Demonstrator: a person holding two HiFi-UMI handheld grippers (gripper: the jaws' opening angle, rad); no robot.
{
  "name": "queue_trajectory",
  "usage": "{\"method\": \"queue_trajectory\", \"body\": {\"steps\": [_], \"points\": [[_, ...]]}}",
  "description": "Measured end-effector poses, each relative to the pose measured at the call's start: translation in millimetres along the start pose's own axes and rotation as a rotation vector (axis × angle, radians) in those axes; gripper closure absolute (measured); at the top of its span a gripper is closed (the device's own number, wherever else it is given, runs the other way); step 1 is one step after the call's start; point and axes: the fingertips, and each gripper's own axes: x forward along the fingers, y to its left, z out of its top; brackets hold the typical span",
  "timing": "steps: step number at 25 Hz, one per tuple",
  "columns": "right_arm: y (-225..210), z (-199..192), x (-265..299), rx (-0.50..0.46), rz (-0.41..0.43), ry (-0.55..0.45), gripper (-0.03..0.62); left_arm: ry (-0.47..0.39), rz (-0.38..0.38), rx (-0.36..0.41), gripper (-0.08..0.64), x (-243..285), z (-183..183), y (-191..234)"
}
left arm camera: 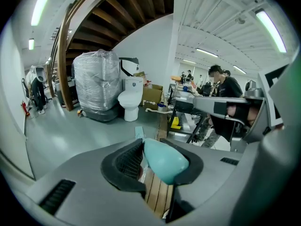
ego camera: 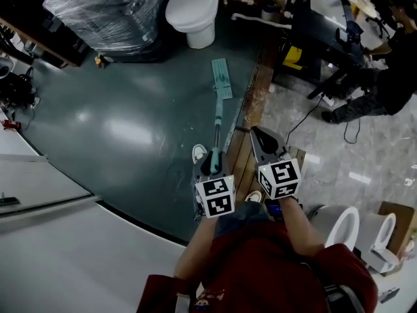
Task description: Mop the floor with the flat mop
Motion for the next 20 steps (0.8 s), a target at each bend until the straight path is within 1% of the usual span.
{"method": "queue_trajectory", "body": {"steps": [9, 13, 20], "points": [[-6.4, 6.1, 75.8, 0.016, -0.002, 0.020, 0.575, -0.021, -0.043, -0.025, 0.433, 67.0, 50.8, 45.1], [-12.0, 10.2, 108.2, 0.026, -0.011, 0.024, 0.575, -0.014, -0.054, -0.032, 0.433, 95.8, 71.7, 62.4], [-26.7, 17.7, 161.2, 0.031, -0.053, 0.014, 0.575, -0.025, -0.063, 0.008, 0.433, 146.9, 101.9, 84.1]]}}
